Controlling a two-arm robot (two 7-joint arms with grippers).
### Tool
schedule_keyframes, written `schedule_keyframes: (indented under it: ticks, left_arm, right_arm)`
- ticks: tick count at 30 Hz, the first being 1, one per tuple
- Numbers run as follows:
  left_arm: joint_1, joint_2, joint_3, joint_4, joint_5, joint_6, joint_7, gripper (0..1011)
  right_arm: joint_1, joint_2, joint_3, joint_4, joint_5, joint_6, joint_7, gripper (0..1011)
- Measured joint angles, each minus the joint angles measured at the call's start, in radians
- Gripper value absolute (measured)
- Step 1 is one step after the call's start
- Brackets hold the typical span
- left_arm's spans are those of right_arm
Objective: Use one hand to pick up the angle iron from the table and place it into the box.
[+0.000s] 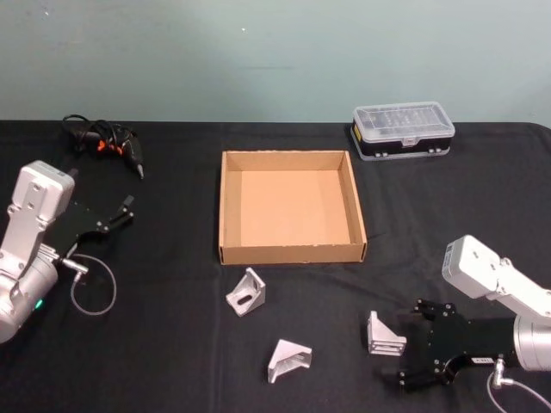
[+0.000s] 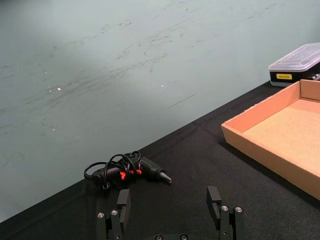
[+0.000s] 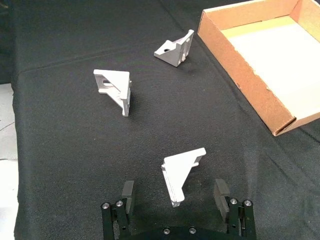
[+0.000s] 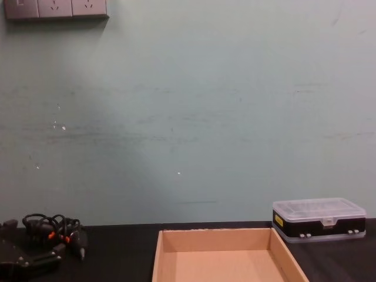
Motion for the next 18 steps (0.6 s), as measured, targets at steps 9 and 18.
schedule_keyframes:
  ticks: [9,18]
  left_arm:
    - [0.0,0.0,0.0,0.0,0.0,0.0,0.0,1000]
    - [0.0,0.0,0.0,0.0,0.0,0.0,0.0,1000]
  right_arm:
    - [0.002,-0.001,-0.005,0.002,-0.004,-0.004,-0.001,883]
    - [0.0,0.0,-0.005,0.003,-0.005,-0.009,-0.004,624]
